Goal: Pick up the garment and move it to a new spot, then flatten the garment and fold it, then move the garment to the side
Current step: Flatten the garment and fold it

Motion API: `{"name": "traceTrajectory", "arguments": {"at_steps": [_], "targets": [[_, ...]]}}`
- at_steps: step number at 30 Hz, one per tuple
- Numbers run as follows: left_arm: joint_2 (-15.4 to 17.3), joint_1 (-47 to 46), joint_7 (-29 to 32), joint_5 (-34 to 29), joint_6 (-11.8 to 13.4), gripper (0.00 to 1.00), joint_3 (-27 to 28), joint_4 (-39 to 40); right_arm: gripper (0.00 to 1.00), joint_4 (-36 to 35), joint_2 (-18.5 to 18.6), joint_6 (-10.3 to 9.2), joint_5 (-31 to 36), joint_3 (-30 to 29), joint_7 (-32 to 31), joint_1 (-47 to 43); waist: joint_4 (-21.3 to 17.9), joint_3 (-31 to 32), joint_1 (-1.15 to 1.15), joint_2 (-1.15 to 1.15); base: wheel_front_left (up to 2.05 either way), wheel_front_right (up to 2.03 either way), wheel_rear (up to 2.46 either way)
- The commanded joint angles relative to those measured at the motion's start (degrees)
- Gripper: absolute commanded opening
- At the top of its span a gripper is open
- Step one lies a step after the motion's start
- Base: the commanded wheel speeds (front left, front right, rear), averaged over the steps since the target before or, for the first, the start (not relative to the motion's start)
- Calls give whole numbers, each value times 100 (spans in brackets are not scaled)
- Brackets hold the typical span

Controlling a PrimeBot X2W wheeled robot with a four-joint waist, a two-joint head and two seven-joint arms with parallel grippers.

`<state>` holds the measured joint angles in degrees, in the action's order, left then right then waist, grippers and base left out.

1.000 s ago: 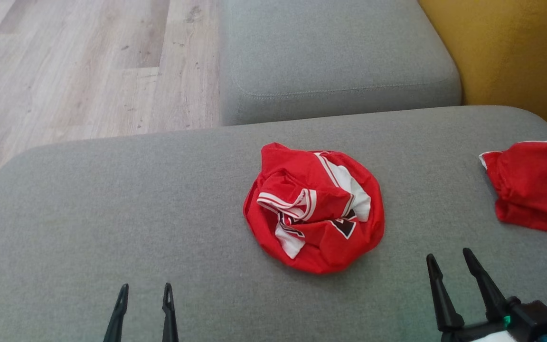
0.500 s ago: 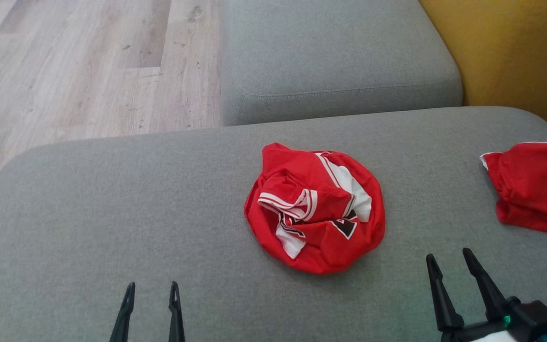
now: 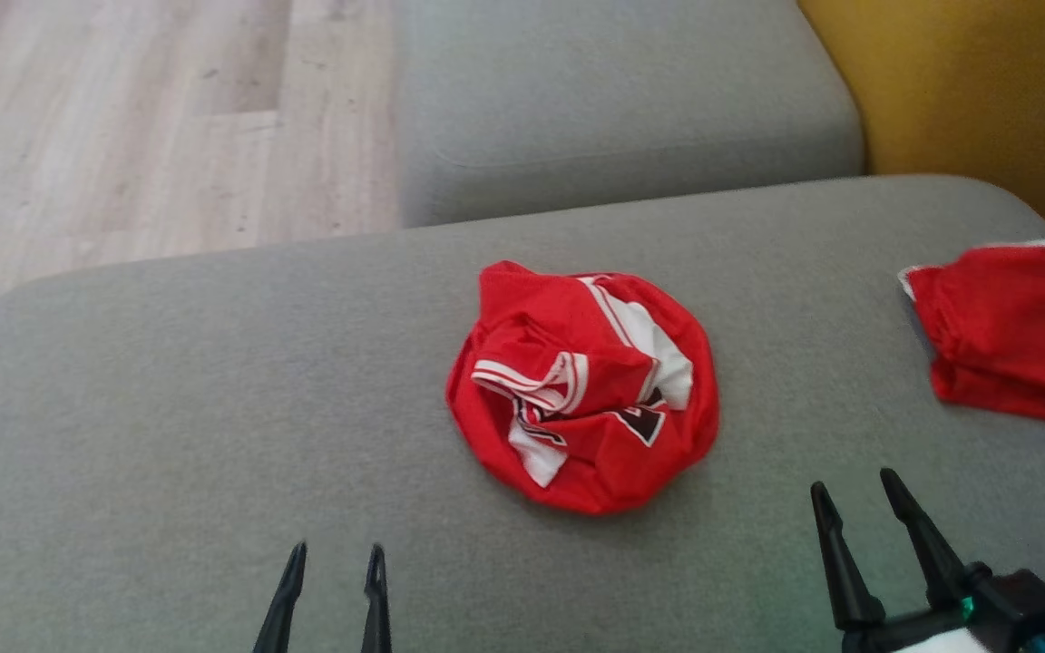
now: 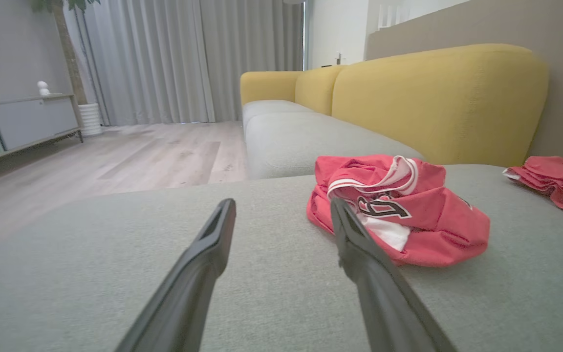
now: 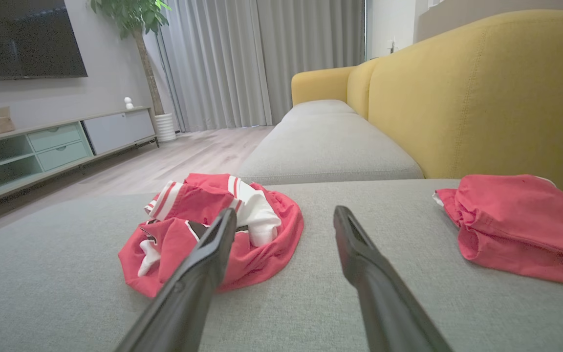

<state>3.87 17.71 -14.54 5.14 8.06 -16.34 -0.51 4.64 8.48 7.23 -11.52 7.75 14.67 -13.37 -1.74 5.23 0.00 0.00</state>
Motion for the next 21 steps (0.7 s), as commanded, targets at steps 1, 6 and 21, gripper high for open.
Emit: {"name": "traceTrajectory", "arguments": {"at_steps": [1,6,21], "targets": [[-93,-516,-46,152,-44,100,110,59,100,-216,200,25,-8,153,33,361,-144,-112,0,0,0,0,0],[-97,-1130,-46,812,-202,100,-369,-399,100,-251,315,25,-15,225,33,520,-429,-338,0,0,0,0,0],[-99,-3556,675,2039,-320,100,-1789,-2048,100,-300,500,25,-72,408,33,905,-1203,-1077,0,0,0,0,0]]}}
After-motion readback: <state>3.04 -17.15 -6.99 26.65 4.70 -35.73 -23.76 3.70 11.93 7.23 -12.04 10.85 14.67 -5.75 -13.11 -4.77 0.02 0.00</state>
